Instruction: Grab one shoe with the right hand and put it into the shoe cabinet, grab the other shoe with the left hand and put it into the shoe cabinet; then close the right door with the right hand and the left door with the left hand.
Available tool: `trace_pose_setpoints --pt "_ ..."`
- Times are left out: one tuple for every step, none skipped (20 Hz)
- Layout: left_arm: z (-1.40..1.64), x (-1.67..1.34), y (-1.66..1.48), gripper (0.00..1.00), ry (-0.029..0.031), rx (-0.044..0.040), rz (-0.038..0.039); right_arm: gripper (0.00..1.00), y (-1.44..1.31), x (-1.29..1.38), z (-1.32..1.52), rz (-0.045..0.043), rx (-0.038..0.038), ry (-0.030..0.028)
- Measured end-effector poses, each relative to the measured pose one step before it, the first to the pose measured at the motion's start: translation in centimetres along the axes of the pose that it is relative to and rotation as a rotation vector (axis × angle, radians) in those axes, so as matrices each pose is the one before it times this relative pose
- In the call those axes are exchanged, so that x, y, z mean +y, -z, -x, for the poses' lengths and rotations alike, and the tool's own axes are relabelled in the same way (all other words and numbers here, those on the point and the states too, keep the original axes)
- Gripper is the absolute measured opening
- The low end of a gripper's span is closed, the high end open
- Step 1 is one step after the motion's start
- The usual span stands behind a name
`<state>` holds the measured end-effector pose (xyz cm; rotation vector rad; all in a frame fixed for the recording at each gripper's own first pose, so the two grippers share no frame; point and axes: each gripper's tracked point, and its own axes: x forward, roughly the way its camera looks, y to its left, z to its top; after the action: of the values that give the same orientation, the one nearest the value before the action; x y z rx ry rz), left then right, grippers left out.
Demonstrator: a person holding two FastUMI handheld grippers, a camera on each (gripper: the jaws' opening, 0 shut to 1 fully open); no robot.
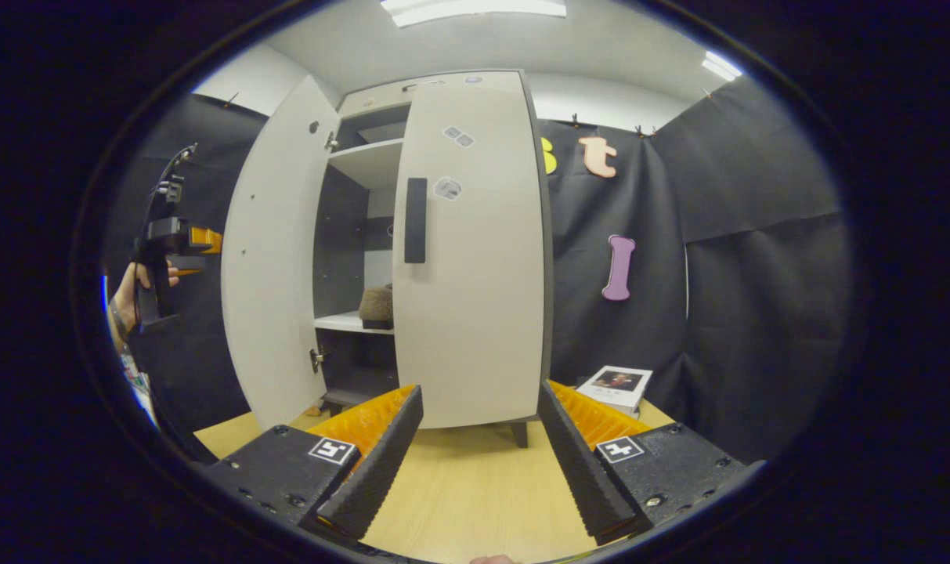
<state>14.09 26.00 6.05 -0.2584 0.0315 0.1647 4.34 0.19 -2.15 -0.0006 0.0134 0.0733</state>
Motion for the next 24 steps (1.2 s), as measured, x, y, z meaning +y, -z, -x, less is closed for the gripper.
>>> trace_pose_setpoints --pt "0.191 -0.867 0.391 0.93 0.01545 0.01243 0.01086 0.97 -0.140 -0.283 0.246 -0.00188 -0.00563 0.00535" --pt "0.013 -0.913 0.350 0.93 0.01620 0.00952 0.01035 0.96 -0.016 -0.446 0.281 -0.00259 -0.00190 0.00929" --pt "-0.096 -1.064 0.435 0.93 0.02013 0.00610 0.00645 0.96 0.234 -0.439 0.253 -0.00278 0.00288 0.01161" --pt "-0.209 -0.962 0.329 0.93 0.02062 0.00529 0.00213 0.97 0.108 -0.536 0.130 -0.00272 0.00511 0.01145" --pt "-0.108 -1.081 0.483 0.93 0.02248 0.00522 0.00060 0.97 0.036 -0.620 0.045 -0.00442 0.00459 0.01334" --pt "-0.305 -1.242 0.606 0.93 0.02691 0.01065 0.00509 0.97 -0.013 -0.651 0.051 -0.00906 0.00187 0.01484" --pt "-0.229 -1.163 0.534 0.93 0.03285 0.01405 0.01007 0.97 0.014 -0.733 0.094 -0.01371 0.00336 0.01604" --pt "-0.246 -0.979 0.550 0.93 0.02489 0.00779 0.01822 0.97 -0.023 -0.690 0.004 -0.01744 0.00259 0.01511" --pt "-0.153 -0.733 0.544 0.99 0.01272 0.00705 0.01641 0.97 -0.084 -0.666 0.087 -0.01906 0.00016 0.01470" --pt "-0.236 -0.401 0.615 0.88 -0.00030 0.01117 0.00816 0.96 -0.153 -0.594 0.095 -0.01732 -0.00115 0.01172" --pt "-0.023 -0.193 0.668 0.93 -0.00178 0.01324 0.00141 0.97 -0.030 -0.465 0.151 -0.01192 0.00011 0.01149" --pt "-0.033 -0.206 0.528 0.93 0.00009 0.00818 -0.00246 0.97 0.005 -0.567 0.138 -0.00664 -0.00017 0.01301" --pt "0.030 -0.036 0.248 0.93 -0.00271 0.00066 -0.00278 0.96 -0.054 -0.367 0.146 -0.00243 0.00013 0.01033" --pt "0.208 -0.020 0.049 1.00 -0.00379 -0.00426 -0.00059 0.96 0.015 -0.424 -0.017 0.00147 0.00027 0.01117" --pt "0.193 -0.054 -0.138 1.00 -0.00223 -0.00770 -0.00028 0.95 0.039 -0.570 0.004 0.00383 0.00183 0.01112" --pt "0.219 -0.047 -0.215 0.94 -0.00444 -0.01105 -0.00519 0.95 0.027 -0.441 -0.061 0.00211 0.00189 0.00910" --pt "0.369 0.098 -0.221 0.94 -0.00939 -0.01072 -0.00918 0.95 0.022 -0.314 -0.020 -0.00145 0.00030 0.00665" --pt "0.573 0.017 -0.292 0.94 -0.00788 -0.01067 -0.00816 0.95 -0.007 -0.241 -0.091 -0.00220 0.00106 0.00414" --pt "0.599 -0.206 -0.350 0.94 -0.00143 -0.01160 -0.00627 0.95 -0.039 -0.068 -0.117 -0.00247 0.00045 0.00278" --pt "0.797 -0.379 -0.214 0.94 0.00091 -0.01229 -0.00861 0.95 0.007 0.072 -0.069 -0.00202 0.00097 0.00019" --pt "0.871 -0.517 -0.026 0.94 0.00365 -0.01134 -0.01378 0.95 0.105 0.124 -0.078 -0.00110 0.00201 -0.00110" --pt "0.956 -0.477 0.047 0.99 0.00266 -0.01065 -0.01715 0.95 0.144 0.202 -0.040 -0.00072 0.00292 -0.00343" --pt "1.062 -0.618 0.326 0.99 0.00420 -0.00852 -0.02020 0.95 0.159 0.303 -0.112 -0.00039 0.00471 -0.00614" --pt "1.059 -0.412 0.504 0.99 -0.00188 -0.00641 -0.02408 0.95 0.265 0.380 0.004 0.00128 0.00703 -0.00766"
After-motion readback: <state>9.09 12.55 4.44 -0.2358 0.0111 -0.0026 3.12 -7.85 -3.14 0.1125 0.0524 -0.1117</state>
